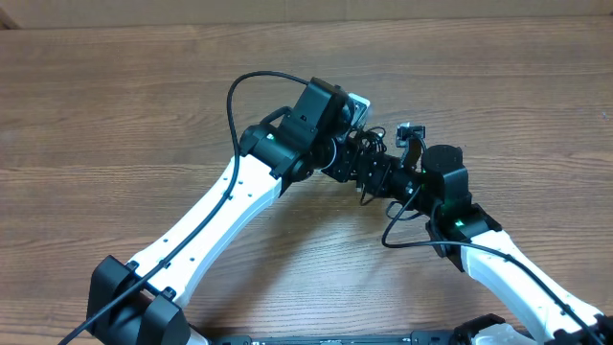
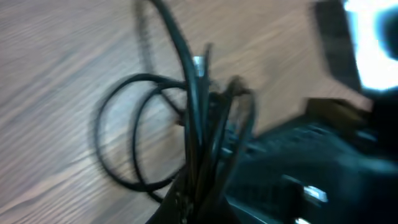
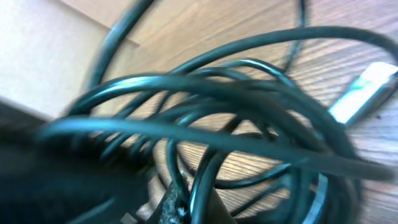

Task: Untangle cables

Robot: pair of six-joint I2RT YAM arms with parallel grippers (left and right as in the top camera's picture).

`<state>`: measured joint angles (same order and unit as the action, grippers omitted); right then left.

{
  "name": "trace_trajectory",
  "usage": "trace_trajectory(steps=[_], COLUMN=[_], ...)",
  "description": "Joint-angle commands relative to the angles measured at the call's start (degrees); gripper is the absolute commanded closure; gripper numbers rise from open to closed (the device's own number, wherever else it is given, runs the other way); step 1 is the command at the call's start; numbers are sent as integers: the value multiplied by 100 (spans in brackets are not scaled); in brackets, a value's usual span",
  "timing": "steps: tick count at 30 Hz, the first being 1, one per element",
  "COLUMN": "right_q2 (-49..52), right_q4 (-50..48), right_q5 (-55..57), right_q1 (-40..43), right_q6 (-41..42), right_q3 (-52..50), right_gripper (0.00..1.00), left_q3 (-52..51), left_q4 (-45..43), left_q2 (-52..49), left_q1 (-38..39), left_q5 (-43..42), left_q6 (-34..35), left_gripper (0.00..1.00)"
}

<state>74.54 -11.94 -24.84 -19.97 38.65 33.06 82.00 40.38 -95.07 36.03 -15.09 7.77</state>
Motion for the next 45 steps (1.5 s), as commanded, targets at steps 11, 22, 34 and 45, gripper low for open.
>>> trace_trajectory(steps=[11,22,34,45], right_q2=[557,540,542,553], right_q4=[-866,-116,-114,-109], right_q5=[-533,-1812,-2669,-1969], right_q1=[24,811,1325,31], right_q6=[439,435,444,442], right_q3=[153,153,149,144], right_gripper=[68,0,0,0], left_q3=[28,28,28,28], left_q4=[-227,-315,258,1375], left_q2=[103,103,101,101], left_q1=[-59,-1403,-2468,-2470], left_q5=[-1508,-994,-994,-1001], left_q6=[407,2291,6220,9359], left_gripper=[96,96,96,96])
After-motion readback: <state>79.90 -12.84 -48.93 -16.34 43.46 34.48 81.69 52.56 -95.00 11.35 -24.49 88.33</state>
